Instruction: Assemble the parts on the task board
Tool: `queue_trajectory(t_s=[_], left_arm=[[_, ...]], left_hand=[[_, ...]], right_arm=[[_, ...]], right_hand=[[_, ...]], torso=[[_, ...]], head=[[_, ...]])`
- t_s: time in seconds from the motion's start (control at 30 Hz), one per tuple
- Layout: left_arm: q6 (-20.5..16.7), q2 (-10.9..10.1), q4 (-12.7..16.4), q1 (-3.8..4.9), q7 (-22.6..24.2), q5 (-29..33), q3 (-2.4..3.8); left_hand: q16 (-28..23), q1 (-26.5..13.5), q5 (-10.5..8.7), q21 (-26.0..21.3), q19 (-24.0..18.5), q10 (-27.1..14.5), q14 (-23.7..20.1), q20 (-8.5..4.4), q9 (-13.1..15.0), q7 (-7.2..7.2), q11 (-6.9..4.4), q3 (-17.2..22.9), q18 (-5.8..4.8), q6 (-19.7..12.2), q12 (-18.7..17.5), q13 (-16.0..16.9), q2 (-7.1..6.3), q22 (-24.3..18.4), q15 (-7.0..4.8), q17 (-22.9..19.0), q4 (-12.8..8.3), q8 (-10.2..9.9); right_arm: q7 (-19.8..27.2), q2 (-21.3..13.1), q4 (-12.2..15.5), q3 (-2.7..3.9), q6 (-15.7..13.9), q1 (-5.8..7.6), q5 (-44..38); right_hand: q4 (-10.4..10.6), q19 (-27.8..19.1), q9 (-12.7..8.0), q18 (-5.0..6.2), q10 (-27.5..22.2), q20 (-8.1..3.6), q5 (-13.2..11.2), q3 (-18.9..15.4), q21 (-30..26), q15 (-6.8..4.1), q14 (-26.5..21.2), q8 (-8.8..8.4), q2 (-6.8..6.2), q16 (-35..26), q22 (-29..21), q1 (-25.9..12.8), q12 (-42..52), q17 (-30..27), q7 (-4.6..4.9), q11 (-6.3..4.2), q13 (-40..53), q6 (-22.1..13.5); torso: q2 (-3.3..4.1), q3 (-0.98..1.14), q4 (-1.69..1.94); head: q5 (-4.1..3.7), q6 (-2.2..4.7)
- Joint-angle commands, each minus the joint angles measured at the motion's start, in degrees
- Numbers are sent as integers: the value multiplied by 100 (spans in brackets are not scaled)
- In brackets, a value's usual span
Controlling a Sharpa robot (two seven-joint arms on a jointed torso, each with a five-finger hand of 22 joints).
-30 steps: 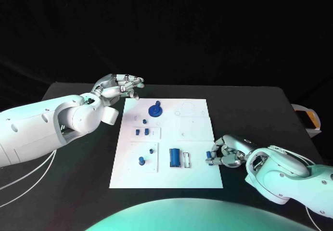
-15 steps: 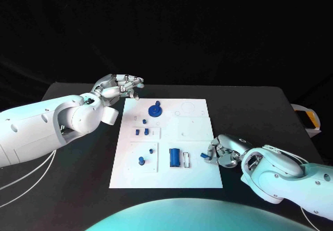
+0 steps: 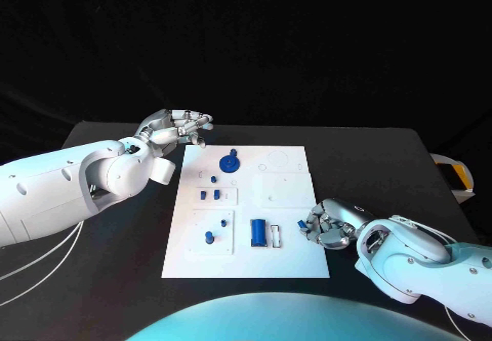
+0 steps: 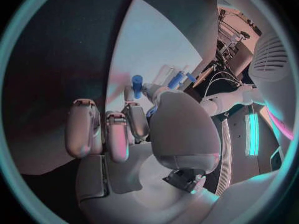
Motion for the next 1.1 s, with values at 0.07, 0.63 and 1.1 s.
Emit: queue_trajectory(t_s=[0.07,0.63,1.1], left_arm=[[93,11,14,2,39,-5,3],[114,7,28,2,29,-8,3],[117,-7,37,2,27,-9,3]], left_hand=[[-18,-9,14,-38,15,-22,-19,10,5,6,-1,-11,76,-47,-31,10,50,-5,35,8,14,-18],[-18,-9,14,-38,15,-22,-19,10,5,6,-1,-11,76,-47,-31,10,50,-5,35,8,14,-18],[-18,-9,14,-38,15,-22,-19,10,5,6,-1,-11,76,-47,-31,10,50,-5,35,8,14,-18]], right_arm=[[170,74,94,10,-213,73,460],[335,546,-3,14,-99,107,1155],[236,732,-180,10,125,-18,1327]], right_hand=[[-1392,37,88,-68,22,6,50,1357,15,19,511,14,-38,-15,1067,-94,32,1055,-43,29,335,15],[-1482,21,137,-58,14,5,98,1260,-38,16,505,32,-103,-25,1053,-265,12,1026,-58,23,327,-1],[-1331,26,149,-59,17,-12,300,772,-45,-6,509,-5,-117,-20,1052,-737,33,1046,-98,-5,350,69]], torso=[[2,2,-6],[4,4,-2],[6,4,-4]], head=[[-4,0],[13,0],[31,0]])
